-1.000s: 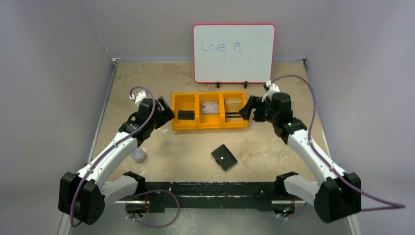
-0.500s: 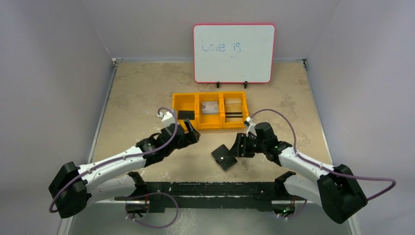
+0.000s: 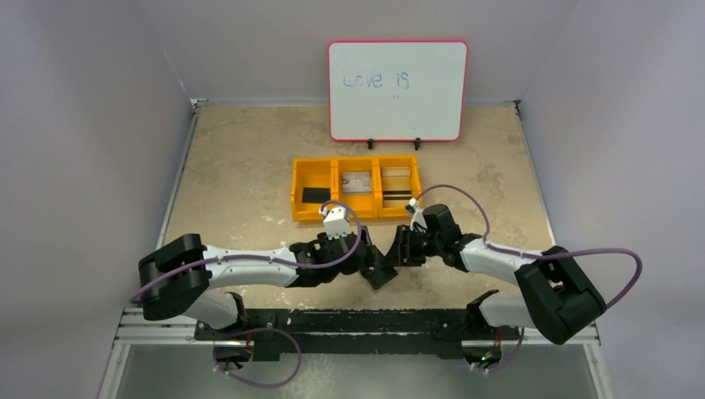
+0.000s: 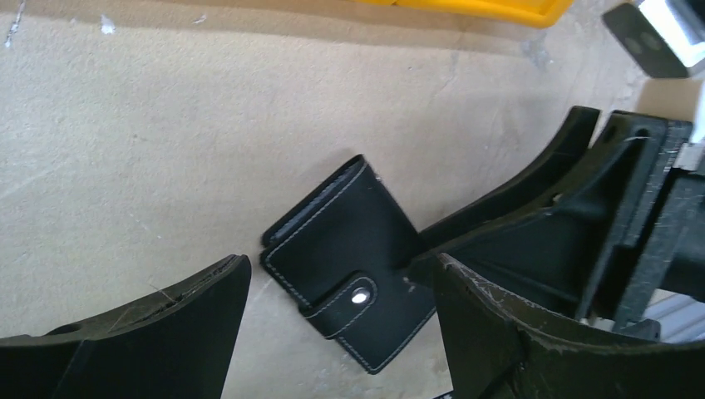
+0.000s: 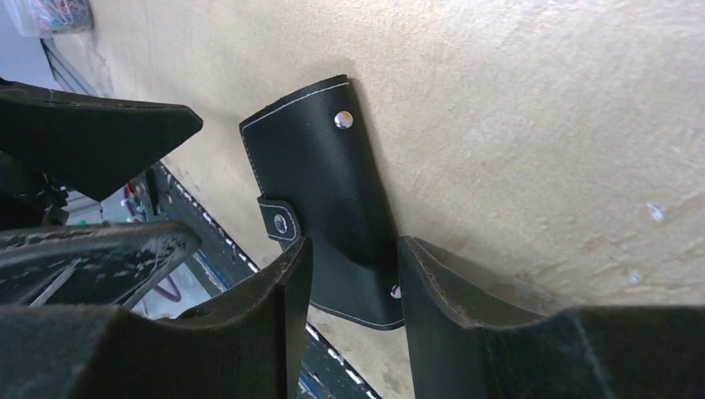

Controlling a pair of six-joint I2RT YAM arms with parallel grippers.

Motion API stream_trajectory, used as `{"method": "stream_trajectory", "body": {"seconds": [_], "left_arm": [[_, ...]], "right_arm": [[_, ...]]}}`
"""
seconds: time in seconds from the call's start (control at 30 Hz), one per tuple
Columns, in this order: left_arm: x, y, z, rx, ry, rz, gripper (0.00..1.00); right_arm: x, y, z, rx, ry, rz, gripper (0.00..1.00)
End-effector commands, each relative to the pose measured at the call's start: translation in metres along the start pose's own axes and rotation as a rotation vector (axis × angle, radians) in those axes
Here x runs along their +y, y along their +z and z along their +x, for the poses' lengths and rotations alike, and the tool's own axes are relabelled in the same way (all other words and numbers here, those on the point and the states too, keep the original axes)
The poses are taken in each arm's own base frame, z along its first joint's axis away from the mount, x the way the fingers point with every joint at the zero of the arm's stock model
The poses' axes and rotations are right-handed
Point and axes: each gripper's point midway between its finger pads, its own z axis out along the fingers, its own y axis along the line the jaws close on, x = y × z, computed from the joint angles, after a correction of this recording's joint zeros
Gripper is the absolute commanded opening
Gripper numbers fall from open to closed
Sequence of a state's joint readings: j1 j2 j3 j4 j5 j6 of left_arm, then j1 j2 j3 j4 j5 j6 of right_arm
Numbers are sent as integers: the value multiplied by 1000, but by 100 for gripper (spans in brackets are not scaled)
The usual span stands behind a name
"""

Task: Take the credit cards out of the card holder

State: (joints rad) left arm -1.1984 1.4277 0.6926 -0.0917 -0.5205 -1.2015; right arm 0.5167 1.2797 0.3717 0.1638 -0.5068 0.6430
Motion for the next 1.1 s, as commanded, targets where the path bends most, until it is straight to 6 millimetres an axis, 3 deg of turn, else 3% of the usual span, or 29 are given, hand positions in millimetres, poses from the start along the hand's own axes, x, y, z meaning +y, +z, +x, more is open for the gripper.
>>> {"method": "stream_trajectory", "body": {"seconds": [0.0, 0.13, 0.3, 0.4, 0.6, 0.8, 1.07], "left_arm": [[-26, -3, -17, -50, -19, 47, 79], [-24, -3, -13, -31, -10, 36, 79], [-17, -10, -8, 19, -4, -12, 80], [-17, -14, 0, 68, -20, 3, 79], [-17, -15, 10, 106, -44, 27, 75], [-2, -7, 28, 160, -16, -36, 67], [13, -1, 34, 166, 21, -100, 61]], "right_arm": [[0, 8, 1, -2, 19, -10, 46], [5, 10, -1, -38, 61, -50, 43], [-6, 11, 1, -31, 60, 17, 51], [-9, 8, 4, -34, 42, 48, 48], [2, 9, 13, -20, 39, 8, 39], [7, 8, 18, -27, 49, -8, 38], [7, 11, 21, -16, 49, -10, 38]]}}
